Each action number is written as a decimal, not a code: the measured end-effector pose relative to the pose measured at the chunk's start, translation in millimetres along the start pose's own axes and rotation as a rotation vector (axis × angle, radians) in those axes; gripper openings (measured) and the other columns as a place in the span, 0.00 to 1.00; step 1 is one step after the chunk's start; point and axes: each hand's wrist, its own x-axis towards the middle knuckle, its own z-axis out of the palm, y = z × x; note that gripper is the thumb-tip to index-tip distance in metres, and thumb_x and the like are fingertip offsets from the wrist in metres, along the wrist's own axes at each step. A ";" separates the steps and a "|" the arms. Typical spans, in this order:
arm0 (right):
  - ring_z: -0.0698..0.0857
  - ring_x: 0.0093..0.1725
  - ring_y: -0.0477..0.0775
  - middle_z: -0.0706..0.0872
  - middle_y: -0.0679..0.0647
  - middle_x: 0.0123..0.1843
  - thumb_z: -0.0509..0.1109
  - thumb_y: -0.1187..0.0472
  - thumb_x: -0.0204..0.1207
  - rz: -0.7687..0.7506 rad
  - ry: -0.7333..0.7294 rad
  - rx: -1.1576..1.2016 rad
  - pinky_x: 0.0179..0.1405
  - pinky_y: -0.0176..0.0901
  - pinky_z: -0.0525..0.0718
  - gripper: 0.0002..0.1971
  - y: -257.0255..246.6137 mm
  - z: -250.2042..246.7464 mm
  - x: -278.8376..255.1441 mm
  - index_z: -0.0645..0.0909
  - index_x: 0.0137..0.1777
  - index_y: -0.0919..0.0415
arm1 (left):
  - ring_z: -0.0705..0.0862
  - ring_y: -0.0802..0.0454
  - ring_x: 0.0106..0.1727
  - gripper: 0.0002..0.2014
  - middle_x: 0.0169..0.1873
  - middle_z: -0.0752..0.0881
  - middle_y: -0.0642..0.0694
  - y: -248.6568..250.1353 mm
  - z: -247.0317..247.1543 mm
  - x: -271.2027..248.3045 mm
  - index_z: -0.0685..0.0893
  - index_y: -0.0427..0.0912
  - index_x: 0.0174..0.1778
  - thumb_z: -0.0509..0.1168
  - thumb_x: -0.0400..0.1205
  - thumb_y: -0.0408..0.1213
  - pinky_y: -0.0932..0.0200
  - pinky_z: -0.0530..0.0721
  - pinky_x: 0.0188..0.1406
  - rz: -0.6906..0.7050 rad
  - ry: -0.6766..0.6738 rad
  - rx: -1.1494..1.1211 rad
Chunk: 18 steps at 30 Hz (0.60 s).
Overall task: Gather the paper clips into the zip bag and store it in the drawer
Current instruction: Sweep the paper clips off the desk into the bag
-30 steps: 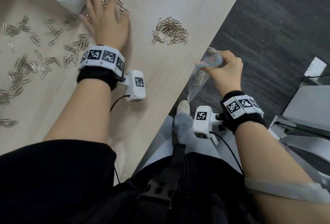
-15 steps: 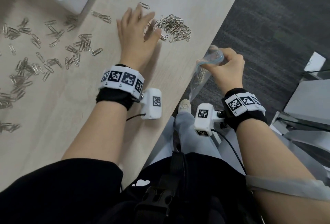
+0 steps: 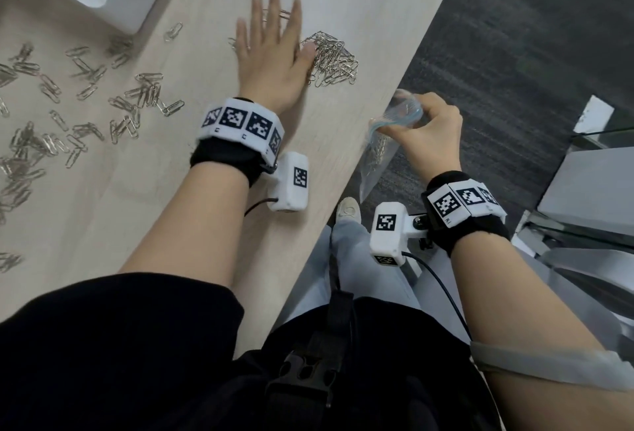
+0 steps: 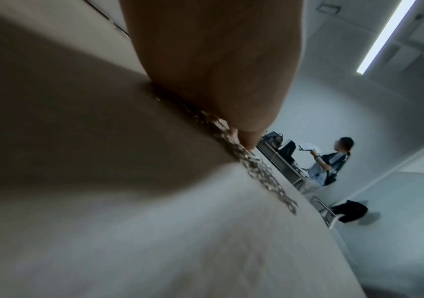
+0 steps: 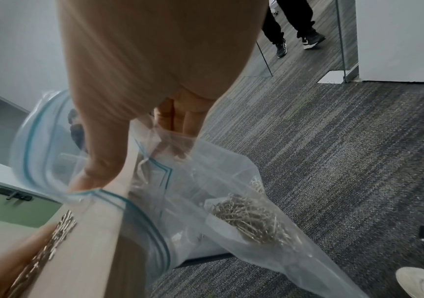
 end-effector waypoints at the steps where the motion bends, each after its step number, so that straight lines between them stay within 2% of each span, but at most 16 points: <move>1: 0.85 0.42 0.52 0.87 0.56 0.43 0.83 0.52 0.56 -0.004 -0.008 -0.005 0.40 0.40 0.81 0.21 0.4 -0.4 0.2 0.88 0.49 0.59 | 0.35 0.43 0.83 0.28 0.83 0.39 0.43 5.1 2.9 -2.3 0.45 0.47 0.82 0.43 0.88 0.50 0.43 0.33 0.79 0.034 -0.017 -0.016; 5: 0.81 0.39 0.46 0.84 0.52 0.41 0.82 0.49 0.54 -0.009 -0.028 0.008 0.36 0.30 0.76 0.23 1.6 -2.6 0.5 0.88 0.49 0.60 | 0.41 0.44 0.84 0.24 0.83 0.50 0.45 18.2 10.6 -13.0 0.58 0.46 0.81 0.49 0.88 0.45 0.45 0.37 0.81 0.185 -0.022 -0.176; 8: 0.81 0.39 0.45 0.85 0.54 0.42 0.81 0.46 0.55 -0.030 -0.044 0.011 0.35 0.24 0.75 0.25 1.5 -5.4 0.2 0.87 0.49 0.60 | 0.47 0.44 0.84 0.25 0.81 0.58 0.44 26.9 10.0 -15.0 0.65 0.48 0.78 0.57 0.84 0.47 0.41 0.37 0.81 0.214 0.077 -0.302; 10: 0.81 0.40 0.46 0.86 0.56 0.42 0.81 0.46 0.55 -0.040 -0.053 0.013 0.35 0.23 0.74 0.25 1.5 -7.5 0.0 0.87 0.49 0.61 | 0.43 0.44 0.84 0.28 0.83 0.53 0.46 33.0 10.9 -11.5 0.64 0.52 0.78 0.58 0.81 0.53 0.37 0.32 0.77 0.149 0.122 -0.177; 13: 0.81 0.41 0.43 0.85 0.52 0.43 0.78 0.39 0.53 -0.060 -0.065 0.015 0.37 0.20 0.74 0.29 1.5 -10.6 -0.3 0.87 0.48 0.59 | 0.36 0.41 0.83 0.33 0.83 0.43 0.45 39.1 14.5 -7.3 0.55 0.54 0.81 0.56 0.80 0.57 0.34 0.31 0.76 0.090 0.035 -0.010; 15: 0.81 0.41 0.43 0.86 0.54 0.43 0.76 0.38 0.53 -0.066 -0.075 0.020 0.38 0.19 0.73 0.29 2.5 -11.3 -0.7 0.87 0.48 0.59 | 0.37 0.42 0.83 0.32 0.83 0.43 0.45 39.1 17.5 -10.3 0.54 0.53 0.81 0.55 0.82 0.54 0.38 0.33 0.78 0.127 0.003 0.014; 18: 0.81 0.42 0.45 0.87 0.59 0.44 0.75 0.38 0.53 -0.084 -0.076 0.023 0.38 0.20 0.73 0.30 3.7 -11.3 -2.6 0.88 0.48 0.61 | 0.40 0.43 0.84 0.26 0.83 0.49 0.47 36.0 21.0 -21.8 0.59 0.52 0.80 0.55 0.85 0.46 0.45 0.36 0.80 0.210 0.001 -0.084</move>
